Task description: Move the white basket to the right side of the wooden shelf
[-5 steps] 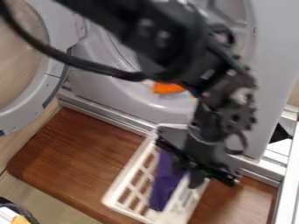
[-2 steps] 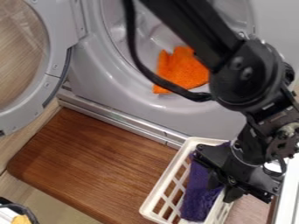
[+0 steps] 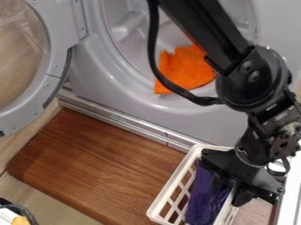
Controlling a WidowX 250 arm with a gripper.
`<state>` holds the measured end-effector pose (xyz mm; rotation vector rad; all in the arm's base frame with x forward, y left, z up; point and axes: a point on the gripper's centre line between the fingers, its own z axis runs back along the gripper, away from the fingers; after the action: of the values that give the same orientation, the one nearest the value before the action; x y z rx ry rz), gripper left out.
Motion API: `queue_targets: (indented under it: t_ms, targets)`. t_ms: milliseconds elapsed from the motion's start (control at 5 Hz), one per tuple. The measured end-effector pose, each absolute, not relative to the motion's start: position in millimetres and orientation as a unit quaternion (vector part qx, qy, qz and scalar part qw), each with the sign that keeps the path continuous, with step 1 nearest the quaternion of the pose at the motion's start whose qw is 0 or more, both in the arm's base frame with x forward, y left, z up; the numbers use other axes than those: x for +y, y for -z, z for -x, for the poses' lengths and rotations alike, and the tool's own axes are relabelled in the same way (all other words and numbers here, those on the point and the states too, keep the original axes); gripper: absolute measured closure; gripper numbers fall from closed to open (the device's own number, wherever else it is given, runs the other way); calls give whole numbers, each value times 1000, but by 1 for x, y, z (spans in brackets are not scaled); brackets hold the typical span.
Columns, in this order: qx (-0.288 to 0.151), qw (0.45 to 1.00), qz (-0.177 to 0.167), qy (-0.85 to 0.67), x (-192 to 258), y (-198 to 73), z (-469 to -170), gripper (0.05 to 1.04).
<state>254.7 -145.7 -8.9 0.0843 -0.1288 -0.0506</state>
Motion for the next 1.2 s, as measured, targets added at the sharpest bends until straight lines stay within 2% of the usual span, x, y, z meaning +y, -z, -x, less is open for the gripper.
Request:
queue_targets:
  t_ms: [200,400,600,800,1200]
  targets:
    - [-59,997,-47,35,-144,9,-254,195]
    - [-57,996,-51,35,-144,8,-254,63]
    - [-54,996,-52,38,-144,8,-253,73]
    - [-52,997,-36,47,-148,9,-249,75]
    - [-105,993,-19,57,-145,-25,-252,76]
